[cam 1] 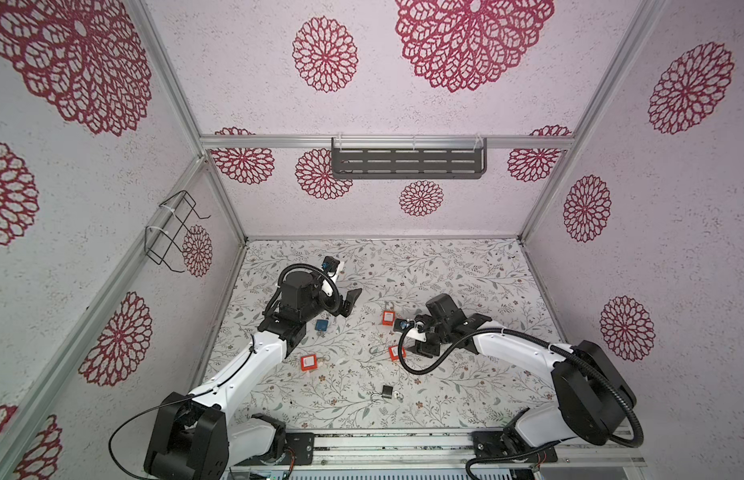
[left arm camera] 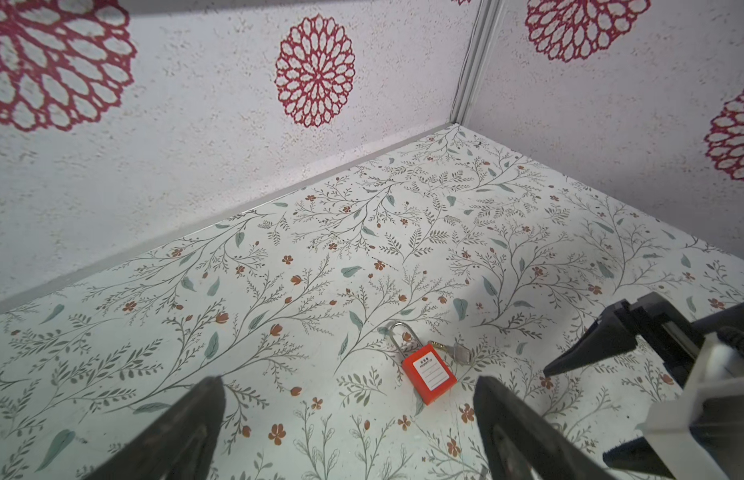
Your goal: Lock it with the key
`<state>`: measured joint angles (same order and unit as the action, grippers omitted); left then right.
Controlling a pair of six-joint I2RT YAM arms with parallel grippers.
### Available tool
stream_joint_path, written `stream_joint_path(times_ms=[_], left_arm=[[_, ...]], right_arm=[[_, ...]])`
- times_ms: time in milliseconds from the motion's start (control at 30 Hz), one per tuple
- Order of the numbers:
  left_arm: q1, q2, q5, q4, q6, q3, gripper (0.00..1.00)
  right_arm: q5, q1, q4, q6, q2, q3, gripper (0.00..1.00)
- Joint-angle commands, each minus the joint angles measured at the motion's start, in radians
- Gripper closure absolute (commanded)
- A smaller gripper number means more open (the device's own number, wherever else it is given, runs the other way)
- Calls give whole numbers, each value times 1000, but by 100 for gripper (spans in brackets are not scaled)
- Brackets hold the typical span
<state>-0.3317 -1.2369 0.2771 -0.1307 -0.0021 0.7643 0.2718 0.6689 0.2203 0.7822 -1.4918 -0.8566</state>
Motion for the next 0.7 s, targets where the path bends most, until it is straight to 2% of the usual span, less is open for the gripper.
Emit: stream_joint_path(times_ms=[0, 233, 533, 667], left_arm=[[17, -16, 6, -98, -46, -12, 3], [20, -36, -69, -158, -65, -29, 3], [46, -76, 20, -75, -32, 16, 3], [50, -73, 34, -99, -16, 5, 3]], right_arm=[[93, 6, 43, 84, -30, -53, 28], [129, 15, 141, 128, -137, -140, 22], [155, 29, 252, 214, -239, -240, 22], [150, 34, 292, 224, -281, -275, 27]])
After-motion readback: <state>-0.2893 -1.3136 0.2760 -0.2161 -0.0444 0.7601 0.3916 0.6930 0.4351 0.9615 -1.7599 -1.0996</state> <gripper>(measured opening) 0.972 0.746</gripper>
